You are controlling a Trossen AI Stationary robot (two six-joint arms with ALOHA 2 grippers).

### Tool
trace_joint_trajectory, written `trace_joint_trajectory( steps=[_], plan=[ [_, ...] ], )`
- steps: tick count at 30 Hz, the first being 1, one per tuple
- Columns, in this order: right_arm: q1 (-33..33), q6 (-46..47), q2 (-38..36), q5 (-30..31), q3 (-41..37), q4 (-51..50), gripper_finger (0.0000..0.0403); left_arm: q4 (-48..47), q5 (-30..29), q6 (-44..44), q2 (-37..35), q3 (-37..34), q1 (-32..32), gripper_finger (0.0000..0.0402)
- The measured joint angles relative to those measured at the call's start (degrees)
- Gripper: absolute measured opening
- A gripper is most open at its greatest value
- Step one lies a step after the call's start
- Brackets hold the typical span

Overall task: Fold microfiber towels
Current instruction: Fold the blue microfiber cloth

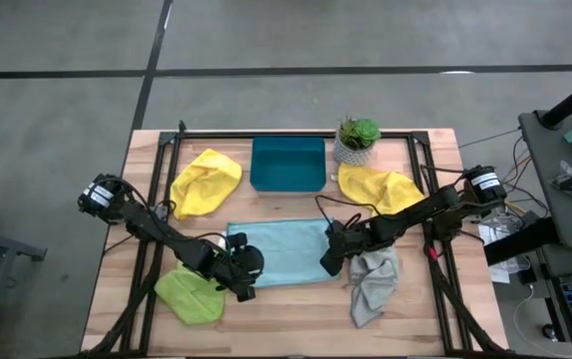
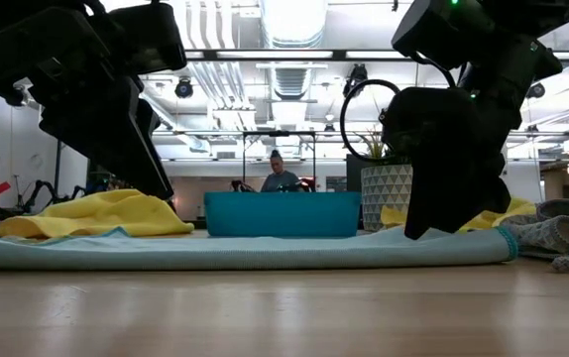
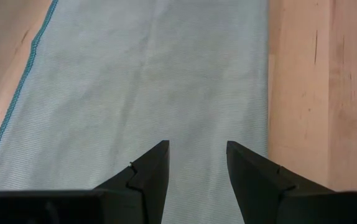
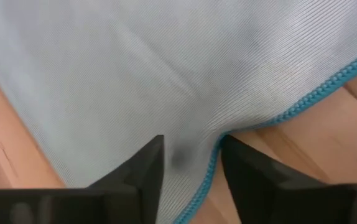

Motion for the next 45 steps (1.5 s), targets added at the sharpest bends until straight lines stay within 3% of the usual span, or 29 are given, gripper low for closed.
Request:
trace_joint_trajectory(
  steps=[7,16,28,33,41,45],
  plan=[
    [-0.07,-1.03,-0.02,0.88,-0.02,0.19,0.0069,-0.02,-0.02,0.00,-0.01,-0.12,0.00,0.0145],
    [-0.09,-3.79,-3.33,0.93,0.00,-2.66,0.0013,-0.76,1.09,0.23,-0.17,0.01,-0.07,0.0145],
    [-3.46,-3.75,-14.11,1.85,0.00,-17.39,0.0009,-7.96,6.46,1.39,-5.73,-0.42,-0.66,0.0145],
    [-5.48,-3.59,-16.83,-0.67,0.29,-17.70,0.0009,-8.07,8.95,-0.30,-5.73,-1.91,-2.50,0.0145],
    [-5.57,-6.06,-9.58,-8.16,5.00,-7.38,0.0009,-6.79,8.24,-7.21,-5.65,-6.81,-4.18,0.0145],
    [-5.57,-9.31,-2.43,-9.13,10.65,-3.32,0.0009,0.37,6.32,-6.56,-5.47,-10.00,-4.13,0.0145]
  ],
)
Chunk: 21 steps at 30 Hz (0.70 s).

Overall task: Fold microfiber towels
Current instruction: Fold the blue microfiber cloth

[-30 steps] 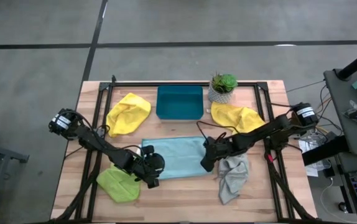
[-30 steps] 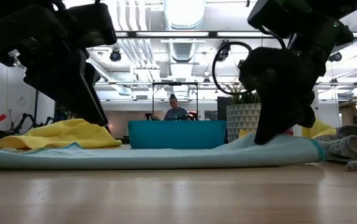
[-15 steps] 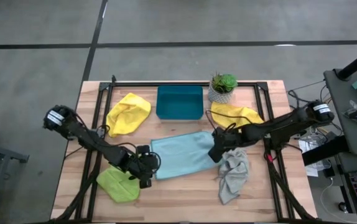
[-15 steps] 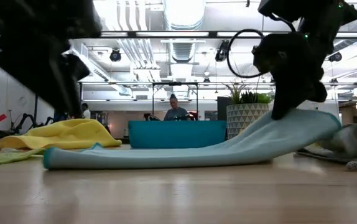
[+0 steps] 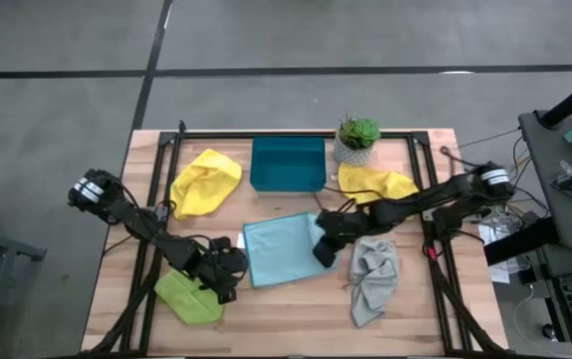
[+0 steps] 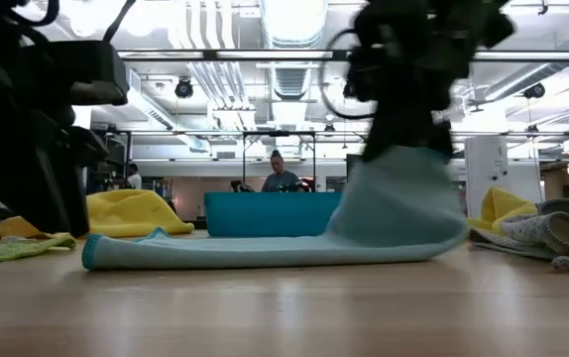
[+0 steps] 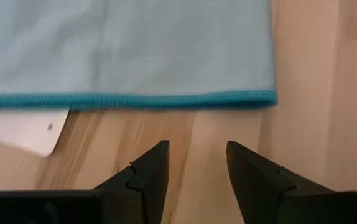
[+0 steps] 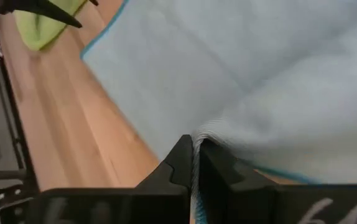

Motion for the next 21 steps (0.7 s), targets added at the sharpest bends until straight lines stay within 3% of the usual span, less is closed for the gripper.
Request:
trace_joint_trajectory(
  steps=[12,21],
  plan=[
    [-0.92,-10.86,20.43,0.15,22.36,0.42,0.0009,7.38,-3.27,0.46,0.73,-3.89,0.00,0.0145],
    [-2.26,-14.10,29.17,0.34,31.00,0.31,0.0009,7.97,-4.09,0.49,1.33,-3.85,-0.02,0.0145]
  ],
)
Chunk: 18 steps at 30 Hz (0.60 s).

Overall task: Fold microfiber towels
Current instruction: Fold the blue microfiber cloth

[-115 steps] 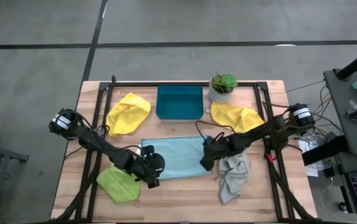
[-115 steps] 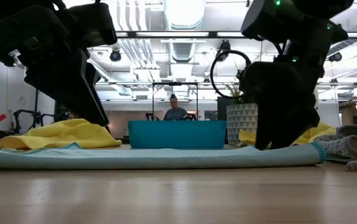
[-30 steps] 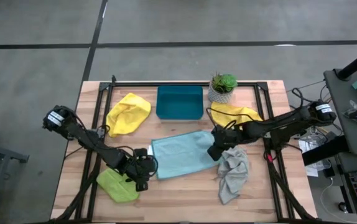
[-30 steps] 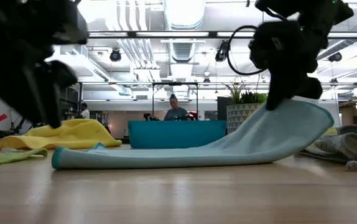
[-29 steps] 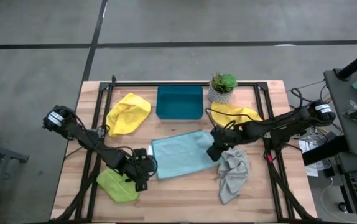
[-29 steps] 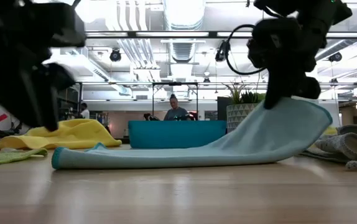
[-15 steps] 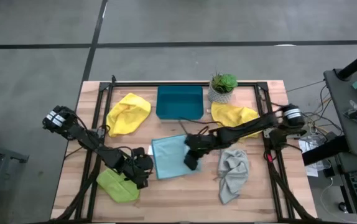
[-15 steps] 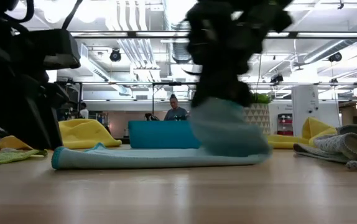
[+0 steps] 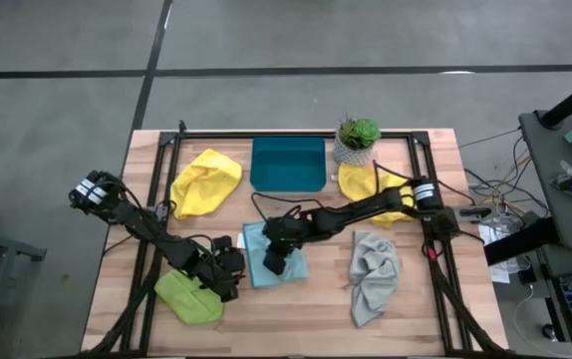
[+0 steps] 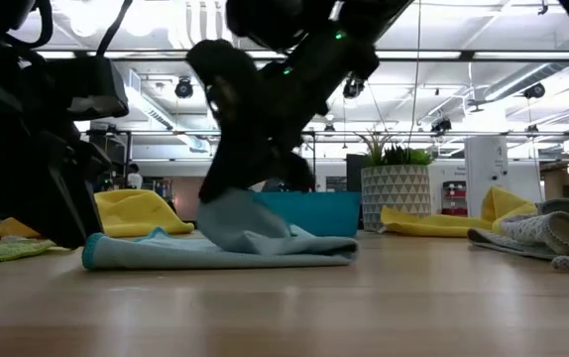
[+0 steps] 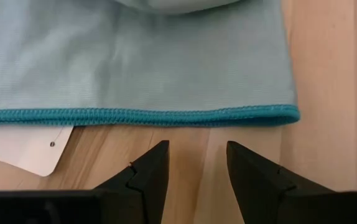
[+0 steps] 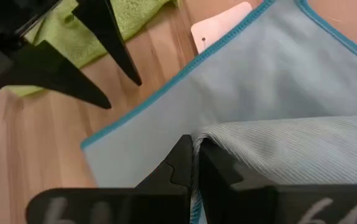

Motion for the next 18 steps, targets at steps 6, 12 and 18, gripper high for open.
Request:
trace_joint_trajectory(
  steps=[6,12,18],
  plan=[
    [-0.09,0.00,1.54,-0.17,1.75,0.04,0.0030,0.72,-0.02,0.01,0.00,0.00,0.02,0.0145],
    [-0.36,-0.51,1.54,0.03,1.87,0.19,0.0074,0.79,-0.04,-0.01,0.00,0.00,0.02,0.0145],
    [-0.36,-1.83,1.54,0.03,1.87,0.19,0.0132,1.14,-0.02,-0.01,-0.04,0.00,0.02,0.0145]
  ],
)
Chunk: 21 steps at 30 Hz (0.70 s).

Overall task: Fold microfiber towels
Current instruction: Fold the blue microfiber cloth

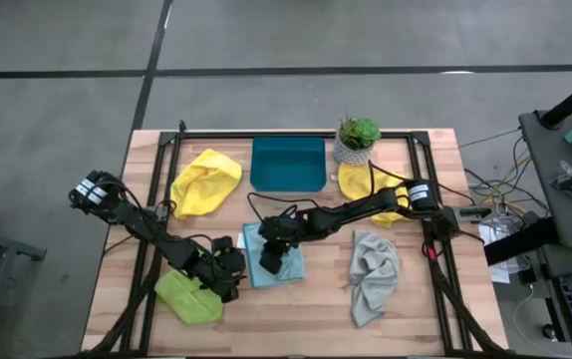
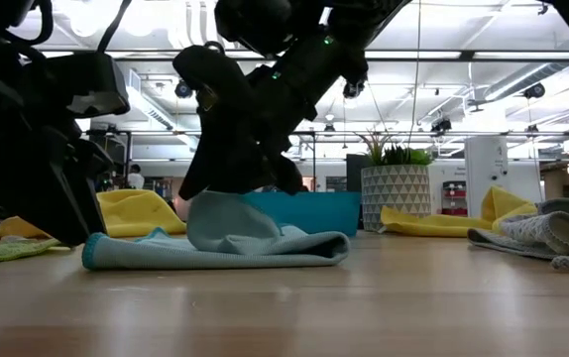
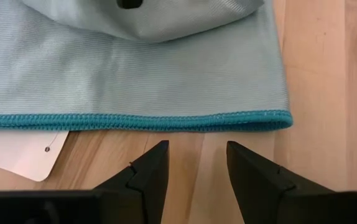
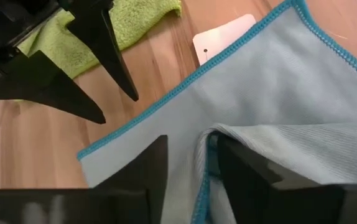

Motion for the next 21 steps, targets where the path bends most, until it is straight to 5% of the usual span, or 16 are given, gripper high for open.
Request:
trace_joint_trajectory(
  steps=[10,21],
  plan=[
    [-0.26,-2.75,-0.15,-0.06,-0.02,-0.22,0.0202,-0.57,3.07,0.04,-0.30,1.01,0.00,0.0145],
    [-0.26,-6.76,-1.77,-0.07,-0.04,-1.53,0.0210,-0.79,4.70,0.07,-4.26,2.05,-0.02,0.0145]
  ],
)
